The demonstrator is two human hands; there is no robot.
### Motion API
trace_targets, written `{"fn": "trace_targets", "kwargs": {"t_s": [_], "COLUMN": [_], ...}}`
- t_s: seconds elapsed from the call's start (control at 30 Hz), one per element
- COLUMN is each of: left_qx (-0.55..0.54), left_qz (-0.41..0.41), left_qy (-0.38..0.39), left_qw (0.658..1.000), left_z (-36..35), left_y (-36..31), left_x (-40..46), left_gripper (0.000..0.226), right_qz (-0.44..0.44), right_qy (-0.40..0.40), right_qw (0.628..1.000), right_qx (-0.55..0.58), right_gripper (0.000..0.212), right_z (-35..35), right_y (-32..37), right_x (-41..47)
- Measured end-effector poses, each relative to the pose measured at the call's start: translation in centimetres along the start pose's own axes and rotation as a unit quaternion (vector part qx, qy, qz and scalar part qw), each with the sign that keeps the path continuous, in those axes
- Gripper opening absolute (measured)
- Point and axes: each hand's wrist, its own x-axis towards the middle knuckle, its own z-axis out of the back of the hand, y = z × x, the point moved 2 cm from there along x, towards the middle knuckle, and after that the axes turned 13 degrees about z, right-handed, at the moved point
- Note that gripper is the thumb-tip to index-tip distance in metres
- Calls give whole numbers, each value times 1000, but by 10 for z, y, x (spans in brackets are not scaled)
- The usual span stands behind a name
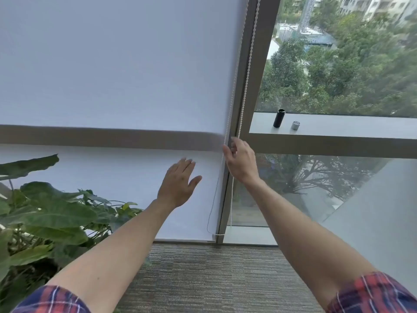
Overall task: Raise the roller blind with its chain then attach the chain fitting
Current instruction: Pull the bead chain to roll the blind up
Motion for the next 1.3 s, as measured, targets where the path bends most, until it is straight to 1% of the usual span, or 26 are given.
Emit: {"fn": "trace_targets", "kwargs": {"t_s": [0.07,0.13,0.2,0.23,0.3,0.33,0.4,0.5,0.63,0.73,0.8,0.87,0.93,1.0,1.07,1.1,1.13,1.2,1.23,1.3], "left_qx": [-53,-80,-111,-130,-180,-221,-313,-381,-446,-490,-493,-496,-508,-505,-460,-435,-420,-428,-434,-420], "left_qz": [12,21,20,18,27,44,80,91,49,3,-33,-61,-54,-36,-19,-7,9,40,44,31], "left_qy": [22,36,28,21,14,14,18,-10,-12,-16,-30,-44,-50,-59,-53,-40,-22,20,31,38], "left_qw": [998,996,993,991,983,974,946,920,894,872,869,865,858,861,886,900,907,903,899,906], "left_z": [3,6,8,9,15,19,27,44,67,82,89,90,88,82,65,52,38,17,13,18], "left_y": [-3,-8,-13,-14,-18,-20,-26,-40,-69,-95,-110,-119,-124,-125,-116,-109,-100,-86,-84,-90], "left_x": [2,2,3,4,7,9,15,25,37,42,43,42,39,36,29,23,17,6,3,4], "left_gripper": [51,47,46,45,43,42,40,36,31,32,30,24,24,27,28,29,29,29,28,26], "right_qz": [-22,-42,-52,-51,-44,-39,-21,6,31,51,48,40,47,62,48,38,28,12,8,9], "right_qy": [-10,-18,-21,-22,-22,-21,-20,-33,-65,-71,-81,-90,-82,-65,-18,26,78,158,176,196], "right_qw": [999,997,993,991,983,978,972,977,977,979,976,973,971,974,981,984,985,978,974,968], "right_qx": [48,68,105,125,175,202,232,211,199,186,195,208,218,209,190,172,154,138,141,156], "right_gripper": [43,45,46,45,34,30,31,34,33,36,39,34,26,32,42,42,39,33,28,16], "right_z": [2,10,12,14,18,18,15,7,-3,-13,-20,-21,-20,-20,-25,-29,-34,-39,-38,-29], "right_y": [8,21,26,27,31,33,34,31,28,30,29,28,30,32,27,23,16,3,-1,-7], "right_x": [18,37,47,51,56,56,50,36,16,-1,-11,-14,-15,-19,-32,-42,-52,-67,-68,-58]}}
